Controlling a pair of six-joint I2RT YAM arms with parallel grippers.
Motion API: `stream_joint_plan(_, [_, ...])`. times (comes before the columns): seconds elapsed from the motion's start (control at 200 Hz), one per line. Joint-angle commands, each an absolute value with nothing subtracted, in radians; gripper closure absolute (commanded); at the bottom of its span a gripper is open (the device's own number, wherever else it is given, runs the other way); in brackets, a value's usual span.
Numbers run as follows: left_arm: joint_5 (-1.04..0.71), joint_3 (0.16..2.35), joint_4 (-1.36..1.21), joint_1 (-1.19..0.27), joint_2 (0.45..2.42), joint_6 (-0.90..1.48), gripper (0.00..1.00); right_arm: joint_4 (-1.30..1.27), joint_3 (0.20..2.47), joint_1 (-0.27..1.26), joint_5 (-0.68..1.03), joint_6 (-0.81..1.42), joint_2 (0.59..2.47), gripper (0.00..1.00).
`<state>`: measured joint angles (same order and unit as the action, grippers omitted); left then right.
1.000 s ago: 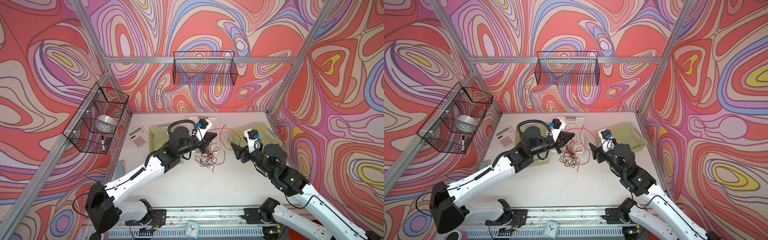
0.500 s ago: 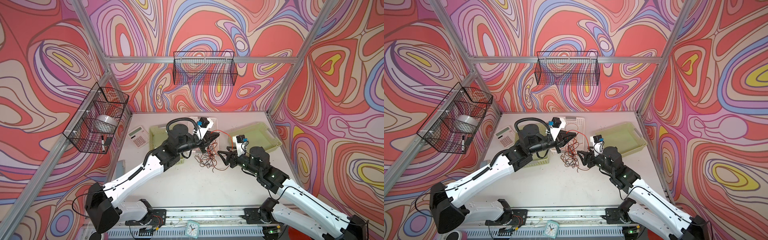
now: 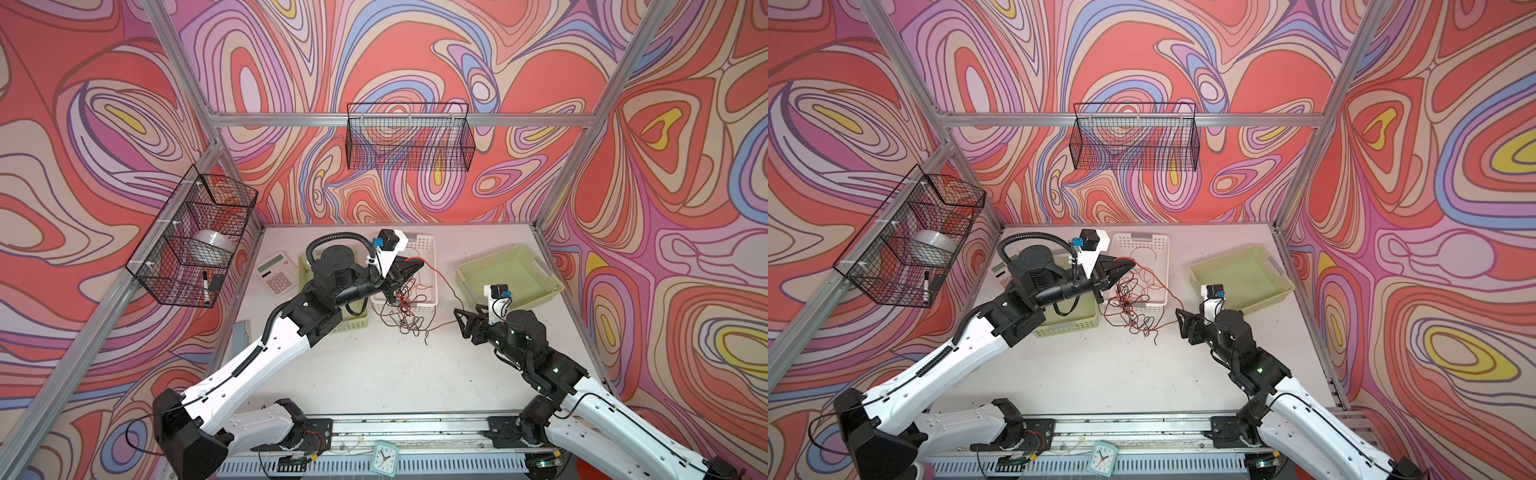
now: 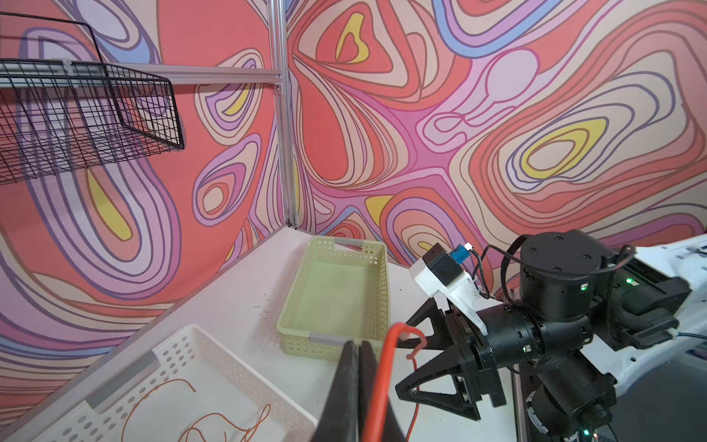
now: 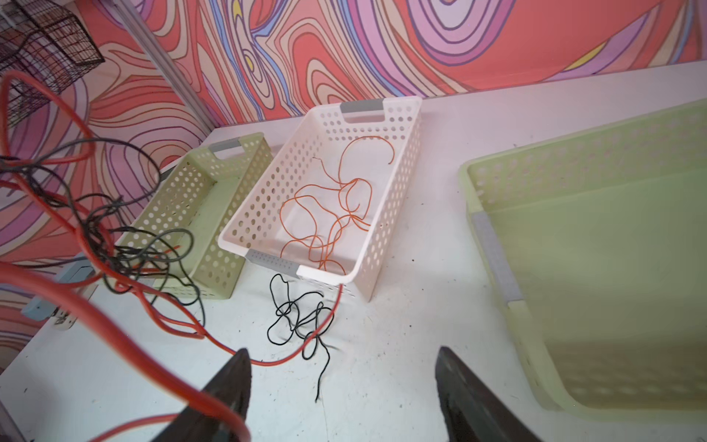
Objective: Untangle the cables
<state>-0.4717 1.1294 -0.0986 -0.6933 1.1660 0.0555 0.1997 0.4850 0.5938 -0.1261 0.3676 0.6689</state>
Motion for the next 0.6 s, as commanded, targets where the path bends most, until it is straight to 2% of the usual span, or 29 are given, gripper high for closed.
stream_joint_plan(0.0, [-0.511, 1.168, -0.102, -0.683, 1.143, 0.051, 1.0, 0.232, 0.467, 0.588, -0.161, 0.381, 0.672, 0.22])
stream_joint_plan(0.185, [-0.601, 1.187, -0.109, -0.681, 1.167, 0.071, 1.0, 0.222, 0.495, 0.588, -0.118, 0.402, 0.792, 0.22])
stream_joint_plan(0.31, [-0.586, 1.194, -0.092, -0.678, 1.154, 0.05, 1.0, 0.322, 0.517, 0.569, -0.208, 0.433, 0.867, 0.21])
stream_joint_plan(0.591, [-0.595, 1.252, -0.019, -0.603, 1.13, -0.002, 1.0, 0.232, 0.448, 0.54, -0.021, 0.362, 0.713, 0.21])
